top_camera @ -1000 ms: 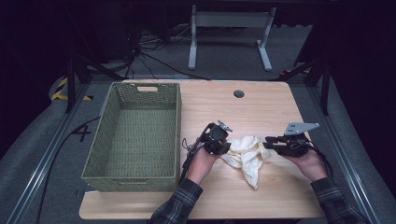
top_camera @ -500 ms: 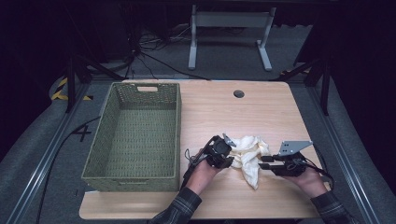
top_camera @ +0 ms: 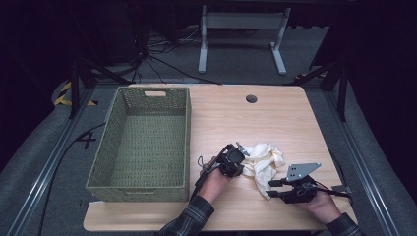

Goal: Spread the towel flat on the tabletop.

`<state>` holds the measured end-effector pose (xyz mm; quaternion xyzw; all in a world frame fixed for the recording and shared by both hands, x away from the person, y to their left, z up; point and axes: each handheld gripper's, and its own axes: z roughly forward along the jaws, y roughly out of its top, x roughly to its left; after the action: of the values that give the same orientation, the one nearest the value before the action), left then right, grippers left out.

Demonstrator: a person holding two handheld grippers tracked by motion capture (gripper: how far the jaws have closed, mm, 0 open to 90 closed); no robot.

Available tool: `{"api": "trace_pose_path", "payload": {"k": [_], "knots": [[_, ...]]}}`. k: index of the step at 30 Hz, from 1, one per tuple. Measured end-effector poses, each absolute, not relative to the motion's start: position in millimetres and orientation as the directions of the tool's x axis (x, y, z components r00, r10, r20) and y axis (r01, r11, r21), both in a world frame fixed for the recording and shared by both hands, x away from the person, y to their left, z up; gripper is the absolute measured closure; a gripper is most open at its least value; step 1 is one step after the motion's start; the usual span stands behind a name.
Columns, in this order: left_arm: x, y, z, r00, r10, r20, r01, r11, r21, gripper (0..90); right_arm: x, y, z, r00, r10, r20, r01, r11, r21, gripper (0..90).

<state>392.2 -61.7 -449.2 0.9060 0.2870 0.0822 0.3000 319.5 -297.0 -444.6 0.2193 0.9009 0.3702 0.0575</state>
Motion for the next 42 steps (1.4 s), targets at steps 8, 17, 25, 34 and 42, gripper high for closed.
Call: {"api": "trace_pose_path", "payload": {"k": [8,17,25,34,42], "knots": [[390,-65,-448,0.824,0.567,0.01,0.46,-0.679,0.573,83.8,313,-283,-443,-0.909,0.417,0.028,0.32,0.65,0.69,59.4],[392,-64,-448,0.818,0.575,-0.009,0.473,-0.665,0.578,84.5,315,-278,-452,-0.916,0.402,0.015,0.313,0.69,0.652,82.6],[393,-61,-445,0.811,0.576,-0.099,0.518,-0.631,0.578,87.0,319,-292,-442,-0.904,0.428,0.014,0.329,0.672,0.663,86.8],[383,-47,-426,0.803,0.582,-0.132,0.529,-0.593,0.606,87.1,332,-338,-424,-0.835,0.55,0.014,0.389,0.572,0.722,87.2],[364,-44,-412,0.811,0.572,-0.123,0.511,-0.591,0.625,87.1,338,-365,-420,-0.783,0.622,0.001,0.429,0.538,0.725,87.4]]}}
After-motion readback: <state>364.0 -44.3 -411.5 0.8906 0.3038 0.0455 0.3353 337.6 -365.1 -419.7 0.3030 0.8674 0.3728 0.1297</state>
